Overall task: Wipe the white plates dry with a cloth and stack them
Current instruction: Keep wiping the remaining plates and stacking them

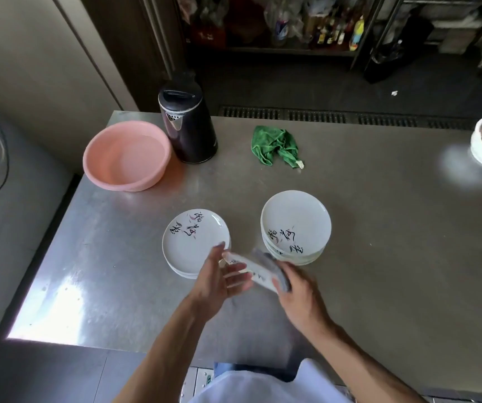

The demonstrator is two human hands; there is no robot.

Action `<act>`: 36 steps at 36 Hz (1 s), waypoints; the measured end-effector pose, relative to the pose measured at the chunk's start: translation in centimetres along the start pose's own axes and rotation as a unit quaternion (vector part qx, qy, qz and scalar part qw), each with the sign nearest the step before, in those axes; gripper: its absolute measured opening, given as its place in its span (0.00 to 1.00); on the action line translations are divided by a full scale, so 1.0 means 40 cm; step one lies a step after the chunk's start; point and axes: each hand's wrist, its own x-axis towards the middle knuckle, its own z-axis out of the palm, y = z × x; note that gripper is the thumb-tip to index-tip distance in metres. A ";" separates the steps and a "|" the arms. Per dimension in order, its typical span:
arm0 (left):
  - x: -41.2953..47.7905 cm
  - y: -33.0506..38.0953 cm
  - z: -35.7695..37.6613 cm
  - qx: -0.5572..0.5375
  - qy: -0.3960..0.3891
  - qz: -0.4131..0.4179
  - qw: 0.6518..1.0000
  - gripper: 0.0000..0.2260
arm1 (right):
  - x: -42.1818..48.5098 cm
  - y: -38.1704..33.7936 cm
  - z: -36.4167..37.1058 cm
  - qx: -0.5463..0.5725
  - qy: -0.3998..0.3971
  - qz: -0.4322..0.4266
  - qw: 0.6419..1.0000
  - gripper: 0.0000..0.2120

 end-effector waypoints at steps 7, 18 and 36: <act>0.001 -0.026 -0.002 0.284 -0.002 0.130 0.950 0.09 | 0.066 0.025 -0.058 0.235 0.077 0.290 0.925 0.07; 0.047 -0.047 0.040 0.226 0.021 0.146 0.963 0.13 | 0.036 0.087 -0.085 0.245 0.105 0.369 0.890 0.14; 0.171 0.013 0.216 0.145 0.091 0.159 0.972 0.18 | -0.038 0.089 -0.025 0.121 -0.045 0.307 0.943 0.04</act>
